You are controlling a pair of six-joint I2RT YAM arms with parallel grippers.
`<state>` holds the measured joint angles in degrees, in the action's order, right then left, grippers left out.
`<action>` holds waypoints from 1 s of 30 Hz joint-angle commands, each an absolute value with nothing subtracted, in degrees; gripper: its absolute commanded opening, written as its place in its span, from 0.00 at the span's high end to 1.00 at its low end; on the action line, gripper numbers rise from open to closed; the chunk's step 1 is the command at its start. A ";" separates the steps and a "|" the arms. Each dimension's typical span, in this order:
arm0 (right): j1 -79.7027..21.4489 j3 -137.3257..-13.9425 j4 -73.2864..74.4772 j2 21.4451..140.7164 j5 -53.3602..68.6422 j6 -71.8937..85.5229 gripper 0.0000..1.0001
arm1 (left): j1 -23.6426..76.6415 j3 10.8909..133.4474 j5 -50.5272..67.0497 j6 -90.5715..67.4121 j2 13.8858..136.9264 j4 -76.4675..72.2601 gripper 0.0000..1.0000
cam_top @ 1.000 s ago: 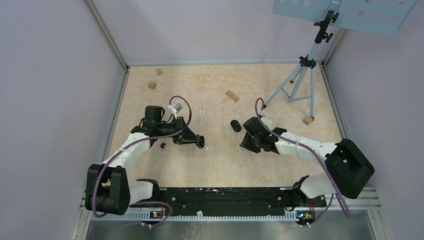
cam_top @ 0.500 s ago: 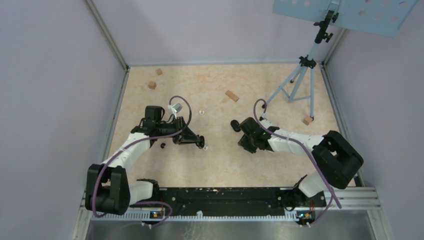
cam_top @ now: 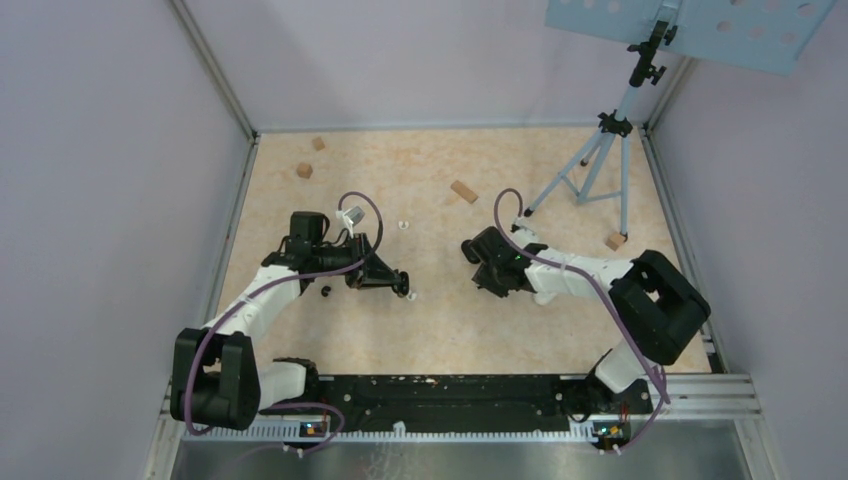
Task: Insert the wireless bluetooth earbuds into the charging case
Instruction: Pick up the right earbud from the center of the board.
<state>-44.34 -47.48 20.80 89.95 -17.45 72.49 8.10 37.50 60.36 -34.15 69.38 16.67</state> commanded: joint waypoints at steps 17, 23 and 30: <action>-45.55 -54.84 24.60 93.69 -19.45 49.68 0.63 | 8.67 37.41 60.73 -36.07 67.07 12.83 1.00; -45.90 -57.22 27.06 96.51 -20.60 51.20 0.64 | 8.70 37.12 60.90 -36.11 66.97 12.82 1.00; -46.57 -58.76 27.22 98.50 -21.02 51.77 0.67 | 8.70 37.74 61.02 -35.80 66.94 13.24 1.00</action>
<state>-45.98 -56.36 26.72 96.79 -19.86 51.57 8.43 37.26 60.36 -36.07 68.38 14.98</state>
